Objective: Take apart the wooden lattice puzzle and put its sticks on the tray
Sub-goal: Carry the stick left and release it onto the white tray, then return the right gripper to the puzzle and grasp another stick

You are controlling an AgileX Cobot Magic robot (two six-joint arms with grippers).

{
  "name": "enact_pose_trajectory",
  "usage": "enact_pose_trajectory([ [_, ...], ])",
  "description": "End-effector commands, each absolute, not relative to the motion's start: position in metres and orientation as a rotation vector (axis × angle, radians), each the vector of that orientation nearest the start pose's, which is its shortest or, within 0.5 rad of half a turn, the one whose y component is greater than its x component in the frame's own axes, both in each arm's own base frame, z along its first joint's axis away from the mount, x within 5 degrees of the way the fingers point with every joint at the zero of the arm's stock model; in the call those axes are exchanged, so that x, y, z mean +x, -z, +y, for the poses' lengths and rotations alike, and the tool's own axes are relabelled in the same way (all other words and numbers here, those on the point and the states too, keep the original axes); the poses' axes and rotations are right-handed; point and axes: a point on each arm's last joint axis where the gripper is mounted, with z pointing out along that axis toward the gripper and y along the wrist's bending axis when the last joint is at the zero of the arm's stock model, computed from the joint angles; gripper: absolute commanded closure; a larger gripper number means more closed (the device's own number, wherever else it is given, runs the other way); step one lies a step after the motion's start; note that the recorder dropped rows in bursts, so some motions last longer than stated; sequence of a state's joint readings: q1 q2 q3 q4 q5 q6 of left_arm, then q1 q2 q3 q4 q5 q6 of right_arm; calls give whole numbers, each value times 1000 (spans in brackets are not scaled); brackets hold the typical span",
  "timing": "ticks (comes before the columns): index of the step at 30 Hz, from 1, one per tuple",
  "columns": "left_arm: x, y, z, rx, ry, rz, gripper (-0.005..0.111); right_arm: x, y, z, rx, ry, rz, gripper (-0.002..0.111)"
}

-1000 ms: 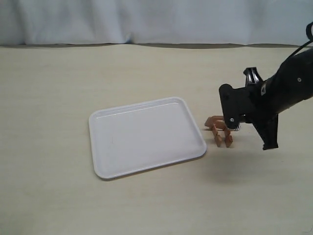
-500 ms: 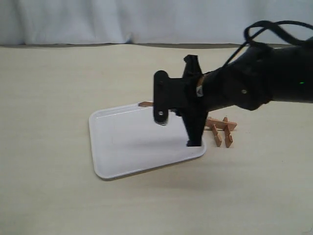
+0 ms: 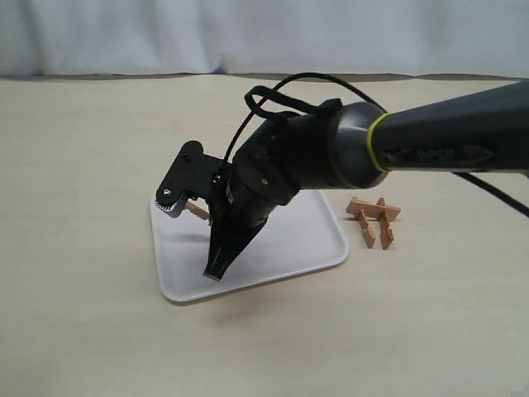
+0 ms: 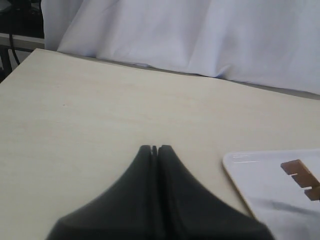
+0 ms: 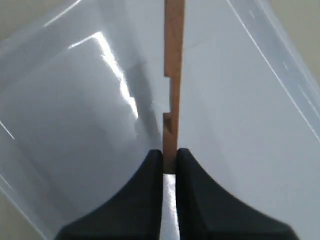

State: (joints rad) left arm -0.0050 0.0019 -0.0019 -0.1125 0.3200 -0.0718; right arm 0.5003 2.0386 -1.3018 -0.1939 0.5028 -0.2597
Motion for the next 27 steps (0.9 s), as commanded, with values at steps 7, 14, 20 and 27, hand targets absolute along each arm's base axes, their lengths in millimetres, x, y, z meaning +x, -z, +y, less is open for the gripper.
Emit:
enact_pose_trajectory([
  [7, 54, -185, -4, -128, 171, 1789, 107, 365, -145, 202, -1020, 54, 2517, 68],
  [14, 54, -185, -4, -128, 171, 1789, 107, 358, -185, 185, -1117, 214, 2470, 61],
  [20, 54, -185, -4, -128, 171, 1789, 107, 357, -209, 135, -1188, 344, 2573, 61],
  [27, 54, -185, -4, -128, 171, 1789, 107, 362, -196, 51, -1125, 389, 2764, 73],
])
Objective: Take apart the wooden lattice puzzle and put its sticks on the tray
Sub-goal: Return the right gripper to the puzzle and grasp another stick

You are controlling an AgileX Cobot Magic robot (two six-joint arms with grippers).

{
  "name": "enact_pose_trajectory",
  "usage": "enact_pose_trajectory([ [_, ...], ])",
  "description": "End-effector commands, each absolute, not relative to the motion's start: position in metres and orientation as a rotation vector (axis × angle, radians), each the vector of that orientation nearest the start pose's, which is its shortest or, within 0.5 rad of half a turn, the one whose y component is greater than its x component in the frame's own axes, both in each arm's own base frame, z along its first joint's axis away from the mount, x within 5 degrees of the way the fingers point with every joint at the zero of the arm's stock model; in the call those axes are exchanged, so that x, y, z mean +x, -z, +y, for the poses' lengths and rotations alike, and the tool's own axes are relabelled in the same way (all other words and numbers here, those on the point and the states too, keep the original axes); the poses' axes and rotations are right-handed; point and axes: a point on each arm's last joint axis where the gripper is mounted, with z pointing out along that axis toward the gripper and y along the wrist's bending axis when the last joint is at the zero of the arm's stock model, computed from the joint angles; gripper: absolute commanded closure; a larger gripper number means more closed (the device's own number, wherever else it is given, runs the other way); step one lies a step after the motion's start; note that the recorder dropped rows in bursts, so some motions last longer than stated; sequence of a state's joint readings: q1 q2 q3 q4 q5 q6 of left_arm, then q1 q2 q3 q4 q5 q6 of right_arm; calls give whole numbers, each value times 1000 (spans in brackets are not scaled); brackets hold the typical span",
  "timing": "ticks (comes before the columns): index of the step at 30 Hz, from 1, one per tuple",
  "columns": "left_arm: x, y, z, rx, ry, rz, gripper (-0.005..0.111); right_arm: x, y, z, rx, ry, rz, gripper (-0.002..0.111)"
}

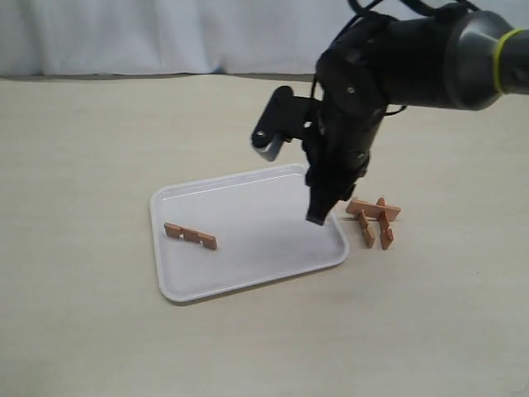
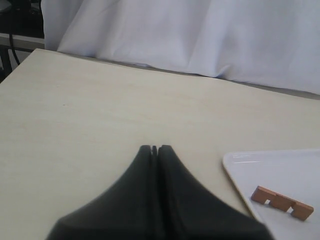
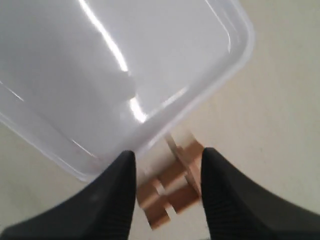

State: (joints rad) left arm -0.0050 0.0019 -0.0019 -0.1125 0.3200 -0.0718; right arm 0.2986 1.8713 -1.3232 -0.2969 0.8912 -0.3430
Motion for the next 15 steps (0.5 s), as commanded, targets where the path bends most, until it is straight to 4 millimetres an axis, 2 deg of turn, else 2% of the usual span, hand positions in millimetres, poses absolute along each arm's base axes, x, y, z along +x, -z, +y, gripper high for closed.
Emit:
enact_pose_trajectory([
  [1, 54, -185, -4, -128, 171, 1789, 107, 361, -192, 40, -1125, 391, 2785, 73],
  [5, 54, -185, -4, -128, 171, 1789, 107, 354, -176, 2, -1163, 391, 2816, 73],
  [6, 54, -185, -4, -128, 171, 1789, 107, 353, -174, 0, -1190, 391, 2800, 73],
  [9, 54, -185, -4, -128, 171, 1789, 107, 346, -161, -3, -1427, 439, 2703, 73],
  [15, 54, -185, -4, -128, 171, 1789, 107, 345, -150, -5, -1480, 479, 2603, 73],
])
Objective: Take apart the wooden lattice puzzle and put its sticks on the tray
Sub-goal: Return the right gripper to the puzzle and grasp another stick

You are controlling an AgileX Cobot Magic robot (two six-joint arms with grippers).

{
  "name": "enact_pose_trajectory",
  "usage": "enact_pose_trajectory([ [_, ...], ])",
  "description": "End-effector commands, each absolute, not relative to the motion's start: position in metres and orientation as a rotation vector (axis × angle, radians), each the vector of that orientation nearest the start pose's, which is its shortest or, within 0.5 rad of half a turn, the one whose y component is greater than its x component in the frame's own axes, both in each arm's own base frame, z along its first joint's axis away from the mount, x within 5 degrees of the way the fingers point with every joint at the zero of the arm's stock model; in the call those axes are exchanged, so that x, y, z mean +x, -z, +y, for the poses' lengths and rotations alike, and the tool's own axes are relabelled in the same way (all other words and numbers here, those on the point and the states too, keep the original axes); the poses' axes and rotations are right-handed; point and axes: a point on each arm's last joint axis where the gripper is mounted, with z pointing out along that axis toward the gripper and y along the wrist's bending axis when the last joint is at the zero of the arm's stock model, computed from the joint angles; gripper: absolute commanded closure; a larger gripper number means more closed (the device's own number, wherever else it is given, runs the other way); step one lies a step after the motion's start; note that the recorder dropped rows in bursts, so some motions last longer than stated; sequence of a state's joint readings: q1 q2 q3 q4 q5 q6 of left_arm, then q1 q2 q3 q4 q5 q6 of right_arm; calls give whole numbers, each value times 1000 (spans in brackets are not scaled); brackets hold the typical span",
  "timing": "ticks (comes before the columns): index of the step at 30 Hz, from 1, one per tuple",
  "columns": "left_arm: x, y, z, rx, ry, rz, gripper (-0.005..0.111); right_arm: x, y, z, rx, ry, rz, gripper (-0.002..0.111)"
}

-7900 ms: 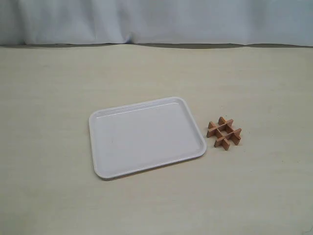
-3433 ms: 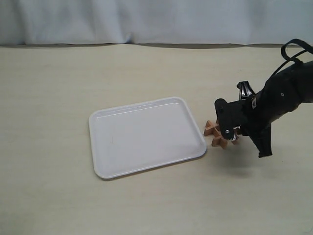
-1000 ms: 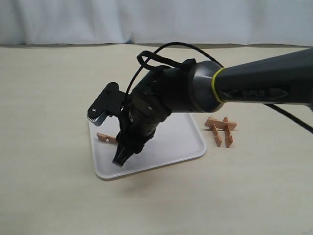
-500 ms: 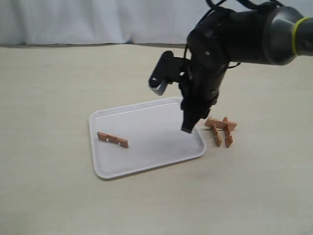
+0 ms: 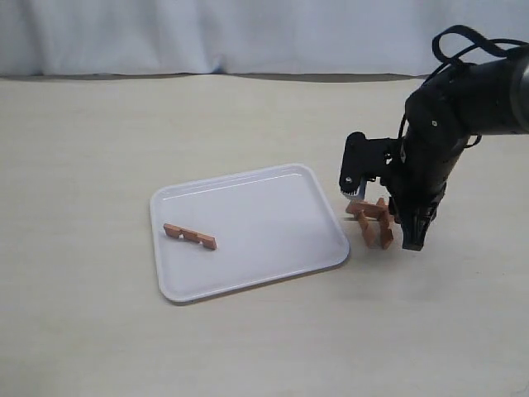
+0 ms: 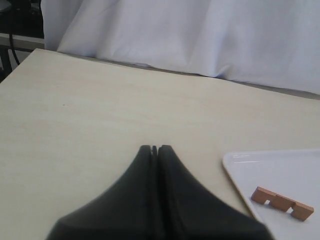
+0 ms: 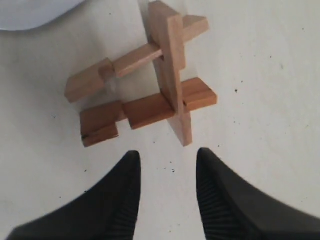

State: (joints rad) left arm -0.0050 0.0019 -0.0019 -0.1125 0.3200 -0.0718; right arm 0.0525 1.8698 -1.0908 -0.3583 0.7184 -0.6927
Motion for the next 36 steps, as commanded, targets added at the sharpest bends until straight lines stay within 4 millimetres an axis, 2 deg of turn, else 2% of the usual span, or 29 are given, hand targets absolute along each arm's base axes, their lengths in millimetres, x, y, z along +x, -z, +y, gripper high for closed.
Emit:
enact_pose_trajectory([
  [1, 54, -185, -4, -128, 171, 1789, 107, 345, -148, -5, -1495, 491, 2582, 73],
  [10, 54, -185, -4, -128, 171, 1789, 107, 345, -138, -5, -1525, 490, 2566, 73],
  [26, 54, -185, -4, -128, 171, 1789, 107, 348, -138, -4, -1534, 509, 2529, 73],
  [36, 54, -185, -4, -128, 171, 1789, 107, 345, -139, -9, -1599, 562, 2549, 73],
])
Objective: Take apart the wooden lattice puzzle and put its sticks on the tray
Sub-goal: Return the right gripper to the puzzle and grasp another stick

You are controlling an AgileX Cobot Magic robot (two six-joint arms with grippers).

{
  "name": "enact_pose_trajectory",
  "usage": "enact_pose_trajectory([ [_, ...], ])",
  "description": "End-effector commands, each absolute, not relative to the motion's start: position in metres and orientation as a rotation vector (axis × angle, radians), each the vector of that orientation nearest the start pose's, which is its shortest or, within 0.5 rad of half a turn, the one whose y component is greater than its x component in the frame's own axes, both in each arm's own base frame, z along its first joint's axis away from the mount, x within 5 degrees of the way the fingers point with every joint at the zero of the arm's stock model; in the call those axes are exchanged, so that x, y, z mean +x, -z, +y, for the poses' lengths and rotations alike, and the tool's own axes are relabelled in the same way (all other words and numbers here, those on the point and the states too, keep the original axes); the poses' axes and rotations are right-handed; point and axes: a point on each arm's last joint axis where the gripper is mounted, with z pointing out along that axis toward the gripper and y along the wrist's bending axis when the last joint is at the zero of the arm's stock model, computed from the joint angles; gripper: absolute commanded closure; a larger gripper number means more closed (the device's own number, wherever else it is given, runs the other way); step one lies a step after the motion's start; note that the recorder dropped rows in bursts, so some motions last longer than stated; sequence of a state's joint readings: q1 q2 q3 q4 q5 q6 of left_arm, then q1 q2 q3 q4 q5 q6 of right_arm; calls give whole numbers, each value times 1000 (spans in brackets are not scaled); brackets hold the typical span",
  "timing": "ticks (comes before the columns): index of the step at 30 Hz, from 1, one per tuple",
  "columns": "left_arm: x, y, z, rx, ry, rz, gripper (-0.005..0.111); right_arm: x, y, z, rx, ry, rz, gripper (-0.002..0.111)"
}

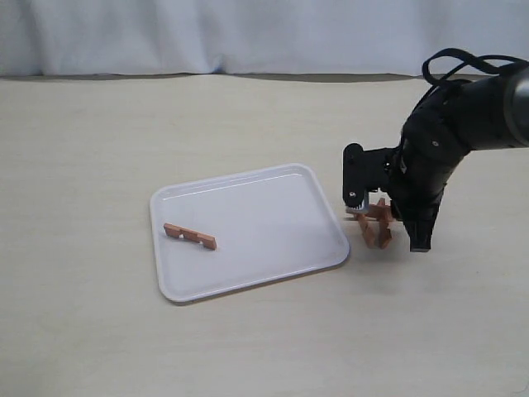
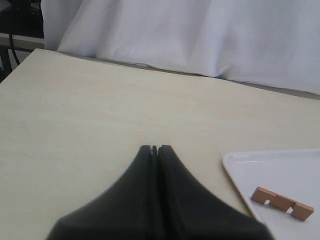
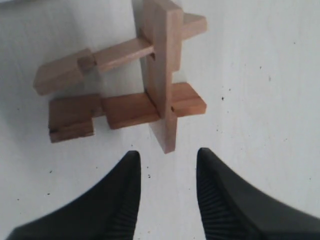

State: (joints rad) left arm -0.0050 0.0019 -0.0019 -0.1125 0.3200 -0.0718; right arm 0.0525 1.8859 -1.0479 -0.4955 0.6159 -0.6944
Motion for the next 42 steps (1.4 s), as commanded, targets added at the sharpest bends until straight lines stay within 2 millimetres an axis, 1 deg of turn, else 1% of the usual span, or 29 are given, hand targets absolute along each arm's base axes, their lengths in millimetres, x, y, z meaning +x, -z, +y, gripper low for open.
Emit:
enact_pose_trajectory([
  [1, 54, -185, -4, -128, 171, 1789, 107, 346, -139, -8, -1582, 550, 2545, 73],
  [11, 54, -185, -4, -128, 171, 1789, 107, 347, -139, -7, -1574, 547, 2529, 73],
  [19, 54, -185, -4, -128, 171, 1789, 107, 348, -121, -7, -1605, 517, 2565, 73],
  [23, 54, -185, -4, -128, 171, 1789, 107, 350, -121, -6, -1600, 523, 2541, 73],
  [25, 54, -185, -4, -128, 171, 1789, 107, 351, -121, -6, -1596, 523, 2528, 77],
  [26, 54, -185, -4, -128, 171, 1789, 107, 351, -121, -6, -1602, 523, 2526, 82],
  [27, 54, -185, -4, -128, 171, 1789, 107, 351, -121, -6, -1606, 524, 2524, 95],
  [28, 54, -185, -4, -128, 171, 1789, 107, 351, -121, -6, -1607, 524, 2526, 103],
  [31, 54, -185, -4, -128, 171, 1789, 107, 350, -121, -7, -1613, 525, 2537, 104],
  [34, 54, -185, -4, -128, 171, 1789, 107, 347, -121, -10, -1655, 550, 2564, 104],
  [36, 54, -185, -4, -128, 171, 1789, 107, 344, -124, -11, -1665, 558, 2586, 104],
  [41, 54, -185, -4, -128, 171, 1789, 107, 342, -145, -10, -1616, 588, 2557, 104],
  [42, 54, -185, -4, -128, 171, 1789, 107, 341, -154, -10, -1591, 595, 2543, 104],
])
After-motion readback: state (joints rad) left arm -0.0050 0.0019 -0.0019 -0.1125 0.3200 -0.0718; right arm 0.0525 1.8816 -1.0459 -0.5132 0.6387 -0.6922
